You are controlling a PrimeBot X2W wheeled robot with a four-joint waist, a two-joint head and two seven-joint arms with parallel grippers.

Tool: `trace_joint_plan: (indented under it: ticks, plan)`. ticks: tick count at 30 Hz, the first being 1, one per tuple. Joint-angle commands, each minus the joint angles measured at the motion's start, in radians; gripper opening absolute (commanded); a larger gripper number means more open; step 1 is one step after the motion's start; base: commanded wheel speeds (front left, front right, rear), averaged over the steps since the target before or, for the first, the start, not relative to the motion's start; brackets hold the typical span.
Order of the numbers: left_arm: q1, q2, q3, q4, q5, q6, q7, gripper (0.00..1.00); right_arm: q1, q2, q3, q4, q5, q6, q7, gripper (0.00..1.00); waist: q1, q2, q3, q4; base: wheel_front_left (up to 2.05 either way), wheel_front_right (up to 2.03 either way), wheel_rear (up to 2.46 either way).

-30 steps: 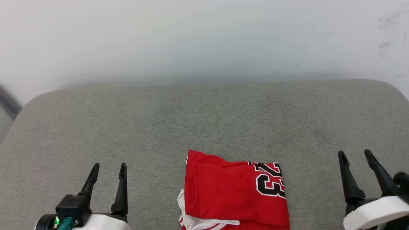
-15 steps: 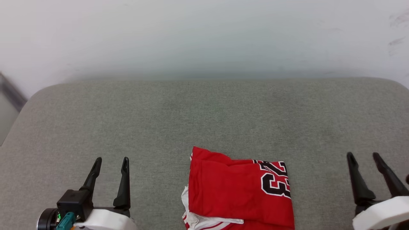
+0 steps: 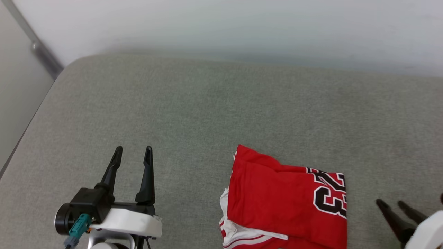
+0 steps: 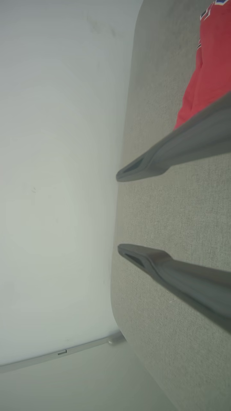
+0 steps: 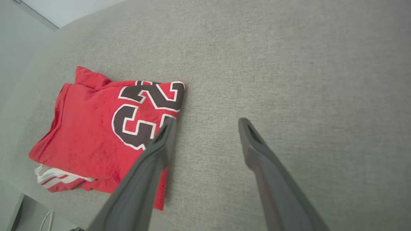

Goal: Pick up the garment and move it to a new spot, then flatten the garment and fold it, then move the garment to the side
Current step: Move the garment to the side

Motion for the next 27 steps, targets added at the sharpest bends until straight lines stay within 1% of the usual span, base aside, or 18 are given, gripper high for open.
trace_joint_plan:
  ticks: [1, 4, 8, 14, 15, 16, 17, 23, 27]
  plan:
    - [-0.021, -0.013, 0.009, 0.008, 0.010, -0.012, -0.003, 1.00, -0.025, 0.004, 0.025, 0.015, 0.034, 0.000, 0.019, 1.00, 0.0000, 0.0000, 0.042, 0.033, 0.00, 0.00, 0.00]
    - [-0.041, -0.040, 0.026, 0.019, 0.025, -0.040, -0.003, 1.00, -0.058, 0.010, 0.085, 0.056, 0.100, 0.000, 0.046, 1.00, 0.0000, 0.0000, 0.073, 0.050, 0.00, 0.00, 0.00]
    - [-0.064, -0.070, 0.051, 0.033, 0.048, -0.073, -0.003, 1.00, -0.122, 0.014, 0.155, 0.131, 0.183, 0.000, 0.038, 1.00, 0.0000, 0.0000, 0.113, 0.059, 0.00, 0.00, 0.00]
    - [-0.082, -0.091, 0.079, 0.057, 0.080, -0.116, -0.003, 1.00, -0.158, 0.042, 0.256, 0.269, 0.294, -0.001, 0.094, 1.00, 0.0000, 0.0000, 0.137, 0.057, 0.00, 0.00, 0.00]
    - [-0.084, -0.093, 0.083, 0.060, 0.084, -0.121, -0.003, 1.00, -0.162, 0.044, 0.270, 0.278, 0.305, -0.001, 0.098, 0.73, 0.0000, 0.0000, 0.138, 0.055, 0.00, 0.00, 0.00]
    - [-0.085, -0.094, 0.088, 0.064, 0.090, -0.126, -0.003, 1.00, -0.169, 0.040, 0.284, 0.281, 0.310, -0.001, 0.096, 0.22, 0.0000, 0.0000, 0.137, 0.052, 0.00, 0.00, 0.00]
    - [-0.083, -0.095, 0.092, 0.067, 0.094, -0.131, -0.003, 1.00, -0.177, 0.039, 0.293, 0.281, 0.323, -0.001, 0.088, 0.00, 0.0000, 0.0000, 0.135, 0.048, 0.00, 0.00, 0.00]
    - [-0.064, -0.094, 0.109, 0.086, 0.113, -0.149, -0.003, 1.00, -0.223, 0.012, 0.333, 0.253, 0.340, 0.000, 0.043, 0.00, 0.0000, 0.0000, 0.098, 0.014, 0.00, 0.00, 0.00]
    - [-0.029, -0.081, 0.130, 0.087, 0.125, -0.149, -0.003, 1.00, -0.250, -0.034, 0.383, 0.251, 0.264, 0.000, 0.013, 0.00, 0.0000, 0.0000, 0.036, -0.057, 0.00, 0.00, 0.00]
